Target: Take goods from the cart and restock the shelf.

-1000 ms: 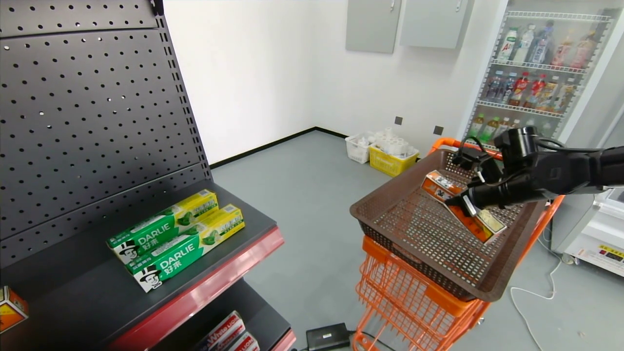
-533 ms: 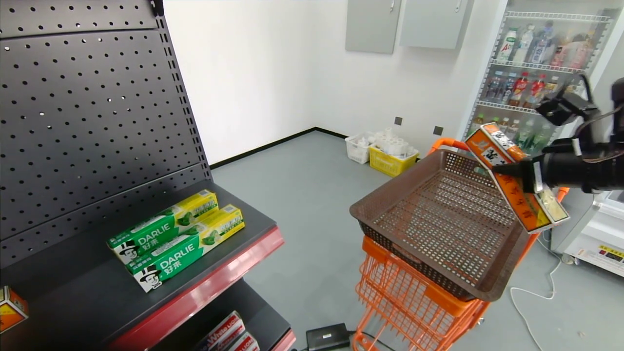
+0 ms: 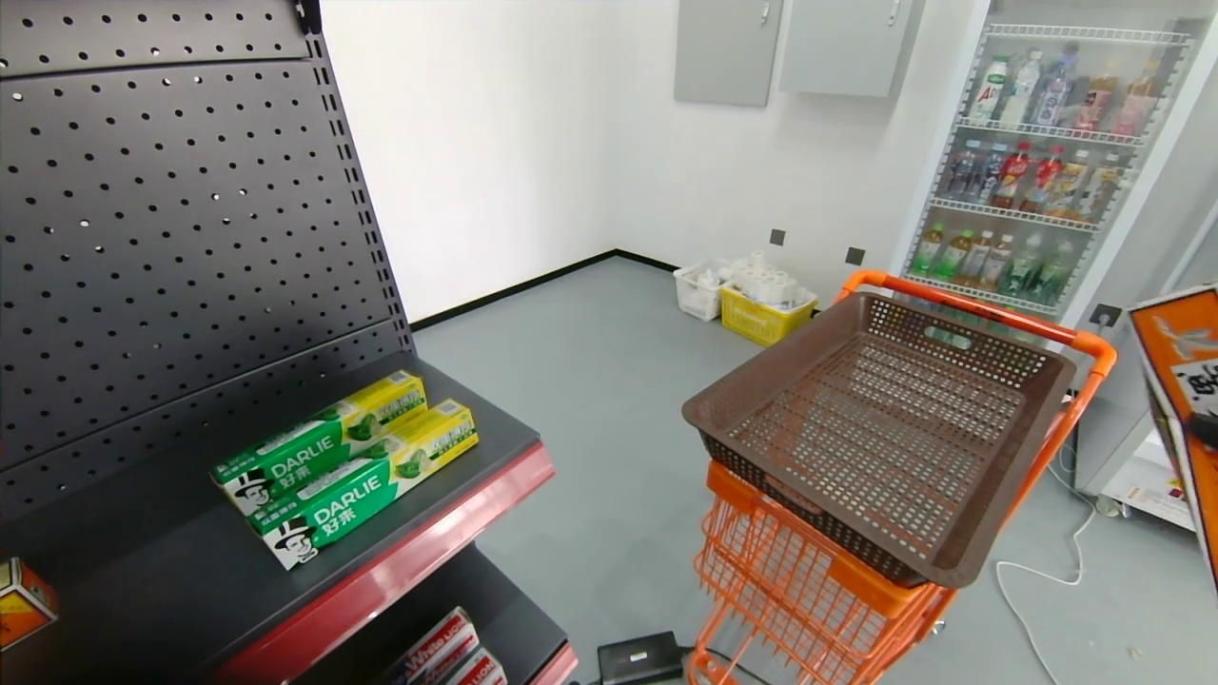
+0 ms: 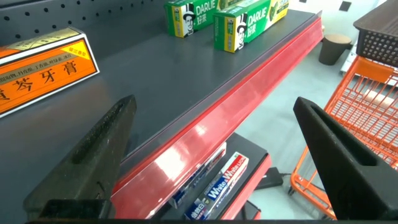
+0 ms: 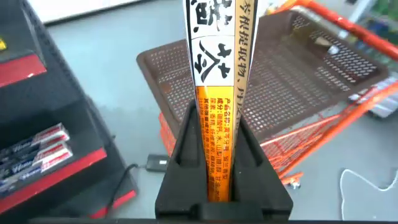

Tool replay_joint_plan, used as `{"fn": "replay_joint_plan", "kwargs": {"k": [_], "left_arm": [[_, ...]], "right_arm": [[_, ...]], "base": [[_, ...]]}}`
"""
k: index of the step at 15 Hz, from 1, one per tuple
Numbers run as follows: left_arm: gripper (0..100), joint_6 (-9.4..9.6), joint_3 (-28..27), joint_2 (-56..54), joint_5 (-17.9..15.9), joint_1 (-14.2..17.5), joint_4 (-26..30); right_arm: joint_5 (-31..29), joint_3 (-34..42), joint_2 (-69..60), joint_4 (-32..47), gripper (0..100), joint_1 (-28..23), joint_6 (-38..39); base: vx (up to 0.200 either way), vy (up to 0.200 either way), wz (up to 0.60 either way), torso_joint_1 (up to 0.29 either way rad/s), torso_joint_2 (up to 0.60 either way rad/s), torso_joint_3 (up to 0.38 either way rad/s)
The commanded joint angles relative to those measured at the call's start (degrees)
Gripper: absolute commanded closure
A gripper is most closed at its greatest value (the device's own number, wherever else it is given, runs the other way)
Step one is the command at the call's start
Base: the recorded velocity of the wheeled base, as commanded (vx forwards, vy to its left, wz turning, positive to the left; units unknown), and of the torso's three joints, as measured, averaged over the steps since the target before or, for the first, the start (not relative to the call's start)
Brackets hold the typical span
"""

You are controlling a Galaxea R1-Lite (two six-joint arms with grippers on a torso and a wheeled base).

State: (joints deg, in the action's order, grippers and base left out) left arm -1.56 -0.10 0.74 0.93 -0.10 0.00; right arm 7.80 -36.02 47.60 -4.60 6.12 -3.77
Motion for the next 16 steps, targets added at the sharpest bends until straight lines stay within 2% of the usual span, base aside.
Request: {"fn": "replay_joint_plan", "kwargs": {"k": [1,3,10,16], "left_arm": [[0,-0.02,0.0,0.0,0.0,0.0,0.0],[0,-0.02,0.0,0.0,0.0,0.0,0.0],[0,-0.02,0.0,0.0,0.0,0.0,0.0],[0,-0.02,0.0,0.0,0.0,0.0,0.0]], "right_arm": [[-1.7,7.1,-14.1,-1.5,100,-3.1,2.0],[-2.1,9.3,-16.1,-2.2,100,-5.5,2.3],[-3.3,12.6,-18.2,-5.0,100,-4.8,2.3],[-2.9,13.9,-19.0,-6.1,100,-2.5,2.0]], "base": [[0.000,0.000,0.00,0.000,0.00,0.000],[0.000,0.000,0.00,0.000,0.00,0.000],[0.000,0.000,0.00,0.000,0.00,0.000],[0.000,0.000,0.60,0.005,0.00,0.001]]}}
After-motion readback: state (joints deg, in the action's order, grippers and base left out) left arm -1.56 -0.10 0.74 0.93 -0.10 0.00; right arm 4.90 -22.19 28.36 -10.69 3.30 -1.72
